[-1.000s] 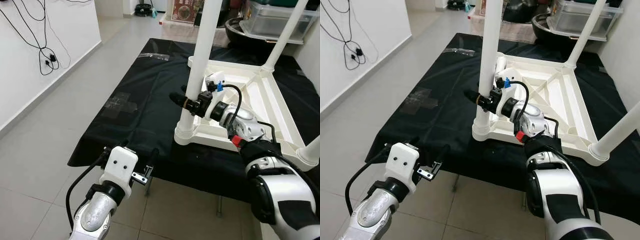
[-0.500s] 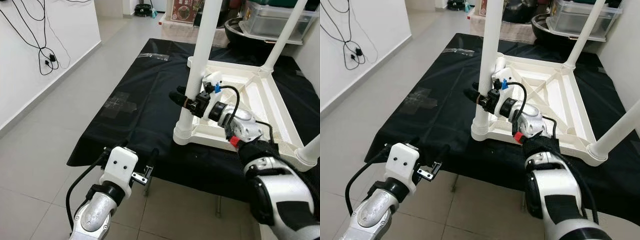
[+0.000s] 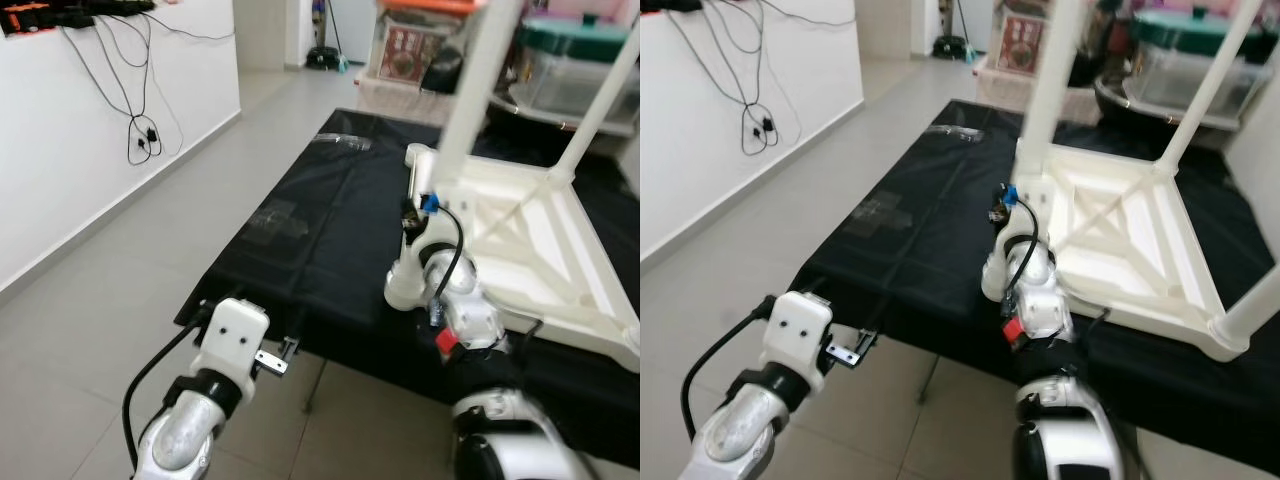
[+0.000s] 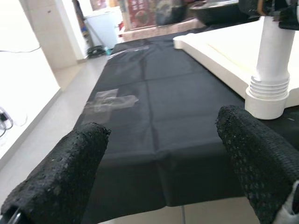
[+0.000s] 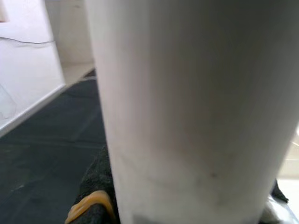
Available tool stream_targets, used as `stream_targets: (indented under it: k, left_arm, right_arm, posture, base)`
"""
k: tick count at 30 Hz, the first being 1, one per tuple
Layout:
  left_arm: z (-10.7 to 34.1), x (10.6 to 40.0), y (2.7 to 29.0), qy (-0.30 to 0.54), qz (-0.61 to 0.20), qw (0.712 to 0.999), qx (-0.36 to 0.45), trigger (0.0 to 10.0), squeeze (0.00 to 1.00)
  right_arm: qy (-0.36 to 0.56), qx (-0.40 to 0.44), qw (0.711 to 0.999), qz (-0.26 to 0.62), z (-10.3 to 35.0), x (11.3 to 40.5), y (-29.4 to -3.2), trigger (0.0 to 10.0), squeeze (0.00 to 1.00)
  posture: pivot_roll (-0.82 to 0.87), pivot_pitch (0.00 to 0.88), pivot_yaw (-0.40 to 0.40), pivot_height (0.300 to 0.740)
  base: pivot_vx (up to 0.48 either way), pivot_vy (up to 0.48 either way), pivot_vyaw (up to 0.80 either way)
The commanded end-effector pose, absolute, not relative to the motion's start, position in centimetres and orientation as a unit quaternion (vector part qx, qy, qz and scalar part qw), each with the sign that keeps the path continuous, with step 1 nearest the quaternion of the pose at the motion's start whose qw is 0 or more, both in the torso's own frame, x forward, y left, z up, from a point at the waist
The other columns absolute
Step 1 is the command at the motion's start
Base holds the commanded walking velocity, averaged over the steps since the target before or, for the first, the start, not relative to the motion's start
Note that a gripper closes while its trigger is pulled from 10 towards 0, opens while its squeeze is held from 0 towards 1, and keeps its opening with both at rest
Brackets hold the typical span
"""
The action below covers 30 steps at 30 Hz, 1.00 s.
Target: Building children table
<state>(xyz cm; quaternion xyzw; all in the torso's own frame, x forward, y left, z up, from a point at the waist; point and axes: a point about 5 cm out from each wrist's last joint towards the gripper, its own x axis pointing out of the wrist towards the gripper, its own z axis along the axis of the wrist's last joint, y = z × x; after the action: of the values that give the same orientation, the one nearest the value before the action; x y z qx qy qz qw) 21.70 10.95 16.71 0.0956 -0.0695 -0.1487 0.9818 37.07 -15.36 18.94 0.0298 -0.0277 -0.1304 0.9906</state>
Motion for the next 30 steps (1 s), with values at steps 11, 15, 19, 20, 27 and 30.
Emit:
stream_targets:
  k: [11, 15, 19, 20, 27, 30]
  left_arm:
    - [16.5, 21.6, 10.6, -0.066, -0.155, 0.981, 0.094, 10.0, 0.0]
    - [16.5, 21.7, 10.5, -0.067, -0.156, 0.981, 0.093, 10.0, 0.0]
    - [16.5, 21.7, 10.5, -0.068, -0.157, 0.981, 0.093, 10.0, 0.0]
    - [16.5, 21.7, 10.5, -0.068, -0.157, 0.981, 0.093, 10.0, 0.0]
    - [16.5, 21.7, 10.5, -0.068, -0.157, 0.981, 0.093, 10.0, 0.0]
    - [16.5, 21.7, 10.6, -0.067, -0.156, 0.981, 0.092, 10.0, 0.0]
  right_arm:
    - [-0.038, 0.093, 0.989, -0.107, 19.9, 37.6, -12.0, 10.0, 1.0]
    - [-0.048, 0.081, 0.992, -0.08, 20.3, 37.5, -12.0, 10.0, 0.0]
    - [-0.078, 0.07, 0.994, -0.016, 21.0, 37.5, -12.6, 10.0, 0.0]
    - [-0.084, 0.066, 0.994, 0.0, 21.1, 37.5, -12.7, 10.0, 0.0]
    - [-0.1, 0.051, 0.99, 0.09, 21.4, 38.1, -13.1, 10.0, 0.0]
    - [-0.11, 0.05, 0.985, 0.127, 21.8, 38.1, -12.9, 10.0, 0.0]
  posture:
    - [0.14, 0.073, -0.069, 0.74]
    - [0.13, 0.071, -0.067, 0.74]
    - [0.13, 0.07, -0.065, 0.74]
    - [0.13, 0.07, -0.065, 0.74]
    - [0.13, 0.074, -0.067, 0.74]
    - [0.14, 0.078, -0.068, 0.74]
  base:
    - [0.0, 0.0, 0.0]
    - [0.0, 0.0, 0.0]
    - [0.0, 0.0, 0.0]
    - [0.0, 0.0, 0.0]
    - [0.0, 0.0, 0.0]
    - [0.0, 0.0, 0.0]
